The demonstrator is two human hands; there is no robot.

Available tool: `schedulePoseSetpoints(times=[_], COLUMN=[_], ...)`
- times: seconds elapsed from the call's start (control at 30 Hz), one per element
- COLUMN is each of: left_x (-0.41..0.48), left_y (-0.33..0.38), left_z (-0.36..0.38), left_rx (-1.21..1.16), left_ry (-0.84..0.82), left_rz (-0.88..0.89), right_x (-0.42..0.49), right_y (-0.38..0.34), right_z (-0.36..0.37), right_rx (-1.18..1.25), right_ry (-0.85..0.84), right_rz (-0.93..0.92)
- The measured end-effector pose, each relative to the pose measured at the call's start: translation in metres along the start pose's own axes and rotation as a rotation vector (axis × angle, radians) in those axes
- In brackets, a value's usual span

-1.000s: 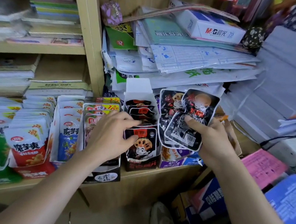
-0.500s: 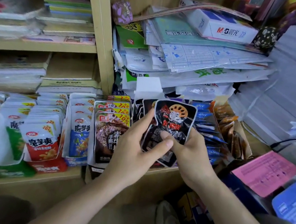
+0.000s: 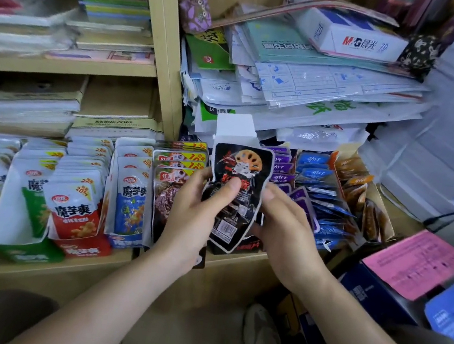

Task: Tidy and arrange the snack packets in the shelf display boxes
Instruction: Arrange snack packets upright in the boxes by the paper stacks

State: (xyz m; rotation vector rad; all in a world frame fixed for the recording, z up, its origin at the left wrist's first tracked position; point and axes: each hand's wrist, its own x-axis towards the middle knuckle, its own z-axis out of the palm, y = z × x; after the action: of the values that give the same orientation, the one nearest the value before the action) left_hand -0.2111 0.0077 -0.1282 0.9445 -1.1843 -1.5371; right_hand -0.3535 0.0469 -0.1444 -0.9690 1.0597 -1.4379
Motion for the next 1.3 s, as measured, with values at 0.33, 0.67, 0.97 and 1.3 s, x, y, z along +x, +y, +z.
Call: schedulePoseSetpoints(times=[0.33,0.67,0.97,1.3], left_x=[0.007,0.010,0.025,0.026], left_y=[0.002,0.002,0.007,0.008], left_z=[-0.007,-0.025,-0.046,-0.056], left_rx=[-0.266,-0.045,-0.202,-0.300], left_ry=[-0.039,0.172,0.180,0.209], left_rz=[-0.288,-0.082,-0.114,-0.142], right_x=[0.015,0.011,0.023,0.026], right_y=[-0.002,-0.017,-0.009,0.012], right_z=[-0.020,-0.032,-0.039,-0.039], right_rx=[-0.332,-0.071,-0.450,-1.188], right_ry=[0.212,0.241,0.053,0.098], right_rz=[-0.010,-0.031,-0.213,-0.314])
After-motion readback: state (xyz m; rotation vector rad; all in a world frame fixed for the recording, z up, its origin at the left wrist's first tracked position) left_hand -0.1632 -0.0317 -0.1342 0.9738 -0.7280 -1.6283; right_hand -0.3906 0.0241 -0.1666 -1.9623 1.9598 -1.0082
